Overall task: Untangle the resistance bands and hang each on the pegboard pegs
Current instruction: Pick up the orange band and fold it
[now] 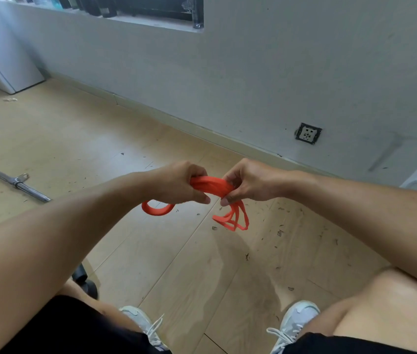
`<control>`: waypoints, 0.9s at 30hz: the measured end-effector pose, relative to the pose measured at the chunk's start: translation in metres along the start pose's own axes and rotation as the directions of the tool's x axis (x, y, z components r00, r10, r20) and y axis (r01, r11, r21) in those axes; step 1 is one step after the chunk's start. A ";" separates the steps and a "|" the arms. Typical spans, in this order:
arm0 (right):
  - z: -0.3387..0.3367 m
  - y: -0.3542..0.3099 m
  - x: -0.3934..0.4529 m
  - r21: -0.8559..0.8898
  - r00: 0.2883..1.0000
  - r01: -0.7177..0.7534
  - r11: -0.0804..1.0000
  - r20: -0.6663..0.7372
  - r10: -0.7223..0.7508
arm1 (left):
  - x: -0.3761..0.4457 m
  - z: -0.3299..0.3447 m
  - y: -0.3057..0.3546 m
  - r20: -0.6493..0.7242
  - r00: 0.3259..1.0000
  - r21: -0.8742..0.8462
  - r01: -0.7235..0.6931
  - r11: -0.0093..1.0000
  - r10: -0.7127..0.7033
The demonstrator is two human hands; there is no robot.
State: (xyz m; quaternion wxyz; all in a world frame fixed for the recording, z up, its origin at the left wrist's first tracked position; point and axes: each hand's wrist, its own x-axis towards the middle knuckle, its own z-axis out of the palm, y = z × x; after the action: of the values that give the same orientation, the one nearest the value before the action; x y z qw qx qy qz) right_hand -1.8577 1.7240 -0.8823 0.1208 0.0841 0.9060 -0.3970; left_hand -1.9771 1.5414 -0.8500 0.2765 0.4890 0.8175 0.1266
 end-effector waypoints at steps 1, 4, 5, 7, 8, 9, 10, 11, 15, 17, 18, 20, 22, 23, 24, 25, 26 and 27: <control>0.001 -0.001 0.000 -0.002 1.000 0.002 1.000 0.010 -0.002 | 0.002 0.003 0.001 0.002 1.000 0.033 -0.010 0.999 0.010; 0.000 -0.001 -0.001 0.021 1.000 0.003 1.000 0.025 -0.003 | 0.006 0.006 0.003 -0.011 0.999 0.016 -0.043 0.999 0.044; -0.002 0.000 -0.002 0.047 1.000 0.003 0.999 0.021 -0.004 | 0.006 0.005 0.003 -0.018 0.999 0.003 -0.048 0.999 0.048; -0.004 0.001 -0.003 0.097 1.000 0.006 0.995 -0.006 -0.005 | 0.006 0.004 0.003 -0.024 0.999 -0.012 -0.041 0.999 0.041; -0.006 0.002 -0.003 0.109 1.000 0.009 0.994 -0.028 -0.006 | 0.006 0.004 0.002 -0.022 0.999 -0.014 -0.029 0.999 0.029; -0.007 0.003 -0.003 0.112 0.999 0.012 0.994 -0.048 -0.007 | 0.006 0.004 0.000 -0.019 1.000 -0.017 -0.013 1.000 0.013; -0.007 0.003 -0.003 0.109 0.998 0.014 0.994 -0.062 -0.007 | 0.006 0.004 -0.001 -0.012 1.000 -0.018 0.000 1.000 0.000; -0.006 0.003 -0.002 0.105 0.997 0.010 0.994 -0.073 -0.002 | 0.006 0.005 -0.001 -0.006 1.000 -0.018 0.010 1.000 -0.010; -0.001 0.004 0.001 0.090 0.996 -0.017 0.996 -0.088 0.025 | 0.005 0.005 0.002 -0.025 1.000 -0.039 0.009 0.999 -0.010; 0.000 0.002 0.002 0.075 0.996 -0.020 0.997 -0.088 0.027 | 0.004 0.005 0.004 -0.032 0.999 -0.042 0.001 0.999 -0.002; 0.001 0.001 0.002 0.066 0.996 -0.022 0.998 -0.086 0.028 | 0.004 0.004 0.004 -0.031 1.000 -0.039 -0.002 0.999 0.001; 0.000 0.000 0.002 0.068 0.997 -0.030 0.997 -0.075 0.035 | 0.004 0.004 0.004 -0.029 1.000 -0.034 -0.004 0.999 0.003; 0.001 -0.001 0.002 0.072 0.998 -0.033 0.997 -0.050 0.037 | 0.003 0.004 0.003 -0.036 0.999 -0.032 -0.013 0.999 0.012; 0.001 -0.002 0.002 0.071 0.999 -0.032 0.997 -0.038 0.035 | 0.002 0.003 0.003 -0.042 0.999 -0.036 -0.018 0.999 0.016; 0.001 -0.002 0.001 0.071 0.999 -0.030 0.997 -0.026 0.032 | 0.002 0.003 0.003 -0.051 0.998 -0.039 -0.022 0.999 0.020; 0.002 -0.004 0.001 0.075 0.999 -0.026 0.997 -0.017 0.028 | 0.001 0.002 0.003 -0.064 0.998 -0.040 -0.029 0.999 0.027; 0.003 -0.004 0.000 0.079 1.000 -0.024 0.997 -0.013 0.025 | 0.001 0.001 0.004 -0.079 0.996 -0.044 -0.037 0.998 0.033; 0.004 -0.005 -0.001 0.080 1.000 -0.023 0.997 -0.012 0.024 | 0.001 0.000 0.004 -0.094 0.995 -0.051 -0.046 0.998 0.041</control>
State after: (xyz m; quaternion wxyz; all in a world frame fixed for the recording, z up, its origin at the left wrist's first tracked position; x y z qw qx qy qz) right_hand -1.8579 1.7176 -0.8809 0.1163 0.1023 0.8891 -0.4308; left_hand -1.9744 1.5440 -0.8487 0.2483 0.4929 0.8150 0.1765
